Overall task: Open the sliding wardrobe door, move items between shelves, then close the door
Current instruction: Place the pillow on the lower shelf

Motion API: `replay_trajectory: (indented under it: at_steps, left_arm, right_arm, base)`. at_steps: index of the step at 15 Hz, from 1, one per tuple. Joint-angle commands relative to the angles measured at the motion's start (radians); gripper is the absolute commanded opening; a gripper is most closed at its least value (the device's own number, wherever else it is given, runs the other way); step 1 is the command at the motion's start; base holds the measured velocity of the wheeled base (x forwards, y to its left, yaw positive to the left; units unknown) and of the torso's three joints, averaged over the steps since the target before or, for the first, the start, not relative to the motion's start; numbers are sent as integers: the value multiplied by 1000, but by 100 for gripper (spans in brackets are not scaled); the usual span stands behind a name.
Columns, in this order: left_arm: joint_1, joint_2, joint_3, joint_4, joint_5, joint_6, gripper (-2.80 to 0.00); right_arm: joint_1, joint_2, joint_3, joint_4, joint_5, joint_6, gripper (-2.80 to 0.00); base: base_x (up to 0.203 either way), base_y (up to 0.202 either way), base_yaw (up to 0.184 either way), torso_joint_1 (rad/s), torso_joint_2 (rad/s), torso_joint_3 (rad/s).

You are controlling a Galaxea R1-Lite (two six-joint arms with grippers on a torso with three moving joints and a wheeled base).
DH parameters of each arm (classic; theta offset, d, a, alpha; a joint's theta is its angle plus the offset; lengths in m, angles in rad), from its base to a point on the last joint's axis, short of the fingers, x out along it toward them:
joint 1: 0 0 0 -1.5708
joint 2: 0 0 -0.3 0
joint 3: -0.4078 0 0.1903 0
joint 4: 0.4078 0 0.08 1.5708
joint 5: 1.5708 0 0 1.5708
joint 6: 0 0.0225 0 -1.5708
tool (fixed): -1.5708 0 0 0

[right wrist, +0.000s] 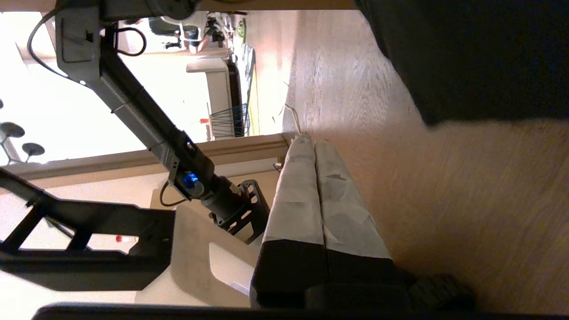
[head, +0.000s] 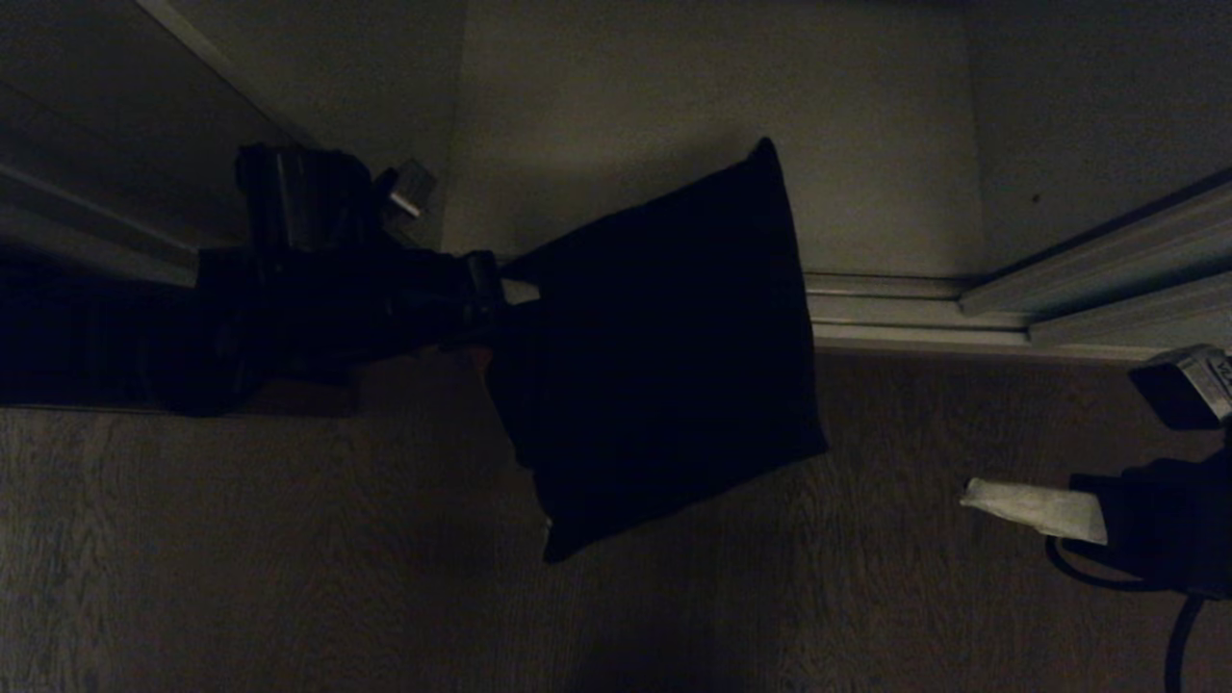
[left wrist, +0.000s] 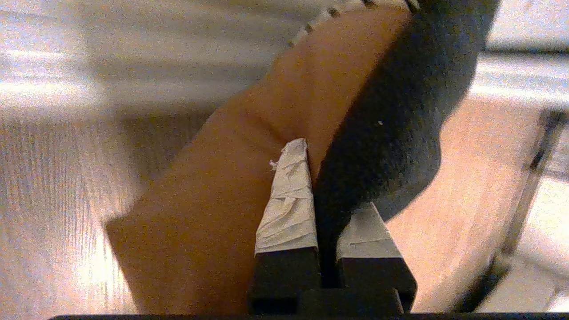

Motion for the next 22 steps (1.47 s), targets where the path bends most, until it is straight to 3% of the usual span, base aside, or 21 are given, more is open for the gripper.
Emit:
replay_trajectory:
  at_steps: [1, 5, 9, 13, 17, 19, 22]
  left_arm:
    - [-9, 41, -110, -5, 0, -13, -280]
    - [-41, 138, -295, -19, 62, -13, -280]
    - [-75, 229, -308, -204, 160, -1, -280]
    - [-106, 315, -316, -436, 254, 55, -280]
    - [-106, 367, -390, -557, 362, 87, -280]
    - [-105, 407, -421, -606, 382, 118, -280]
    - [-103, 484, -566, -662, 452, 131, -280]
  right_arm:
    - [0, 71, -16, -8, 6, 1, -280]
    - [35, 134, -24, -8, -1, 1, -280]
    - [65, 203, -53, -5, -18, 4, -280]
    - [131, 306, -100, -1, -125, 4, -280]
    - [205, 360, -166, 5, -193, 2, -280]
    - [221, 394, -207, 6, -229, 2, -280]
    - [244, 495, -273, 6, -280, 2, -280]
  base:
    - [0, 0, 0, 0, 0, 0]
    - [0, 0, 0, 0, 0, 0]
    - [0, 0, 0, 0, 0, 0]
    - [0, 0, 0, 0, 0, 0]
    - [0, 0, 0, 0, 0, 0]
    - [0, 0, 0, 0, 0, 0]
    - [0, 0, 0, 0, 0, 0]
